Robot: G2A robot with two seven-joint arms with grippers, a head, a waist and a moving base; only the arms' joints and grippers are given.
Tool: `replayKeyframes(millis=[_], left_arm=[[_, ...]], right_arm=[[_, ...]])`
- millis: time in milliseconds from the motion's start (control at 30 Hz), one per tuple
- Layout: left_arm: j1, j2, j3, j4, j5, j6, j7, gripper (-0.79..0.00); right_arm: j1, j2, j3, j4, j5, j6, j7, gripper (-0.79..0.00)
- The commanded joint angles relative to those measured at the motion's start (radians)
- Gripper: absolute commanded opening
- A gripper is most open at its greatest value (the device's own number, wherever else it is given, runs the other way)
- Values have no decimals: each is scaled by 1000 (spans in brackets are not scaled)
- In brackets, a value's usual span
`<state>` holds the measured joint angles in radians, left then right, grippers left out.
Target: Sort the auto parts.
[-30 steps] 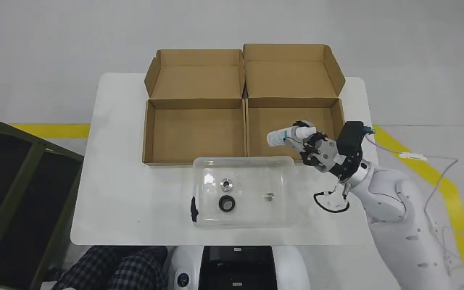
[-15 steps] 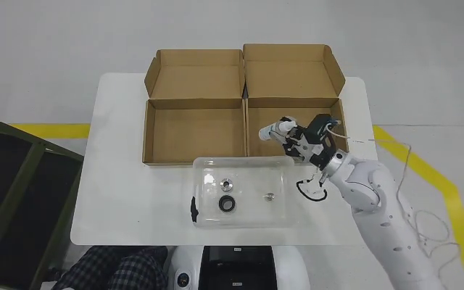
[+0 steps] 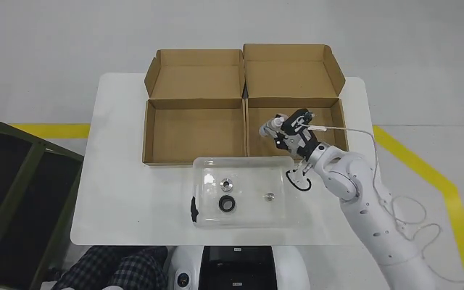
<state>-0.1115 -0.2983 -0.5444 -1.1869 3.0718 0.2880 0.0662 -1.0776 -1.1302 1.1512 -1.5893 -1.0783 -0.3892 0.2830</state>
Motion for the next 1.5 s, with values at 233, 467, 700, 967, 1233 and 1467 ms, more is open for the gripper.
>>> replayKeyframes(millis=[233,467,700,967,1233,1467], left_arm=[[0,0,0,0,0,0,0,0],[0,0,0,0,0,0,0,0],[0,0,0,0,0,0,0,0],[0,0,0,0,0,0,0,0],[0,0,0,0,0,0,0,0],[0,0,0,0,0,0,0,0]], right_arm=[[51,-17,-53,61,-21,28,31,-785],[84,-30,-91,102,-55,56,40,-505],[89,-35,-99,104,-73,62,39,-154],[48,-24,-49,-2,-87,17,35,0],[-82,9,46,-234,-106,-115,129,0],[-201,31,82,-397,-135,-240,188,0]])
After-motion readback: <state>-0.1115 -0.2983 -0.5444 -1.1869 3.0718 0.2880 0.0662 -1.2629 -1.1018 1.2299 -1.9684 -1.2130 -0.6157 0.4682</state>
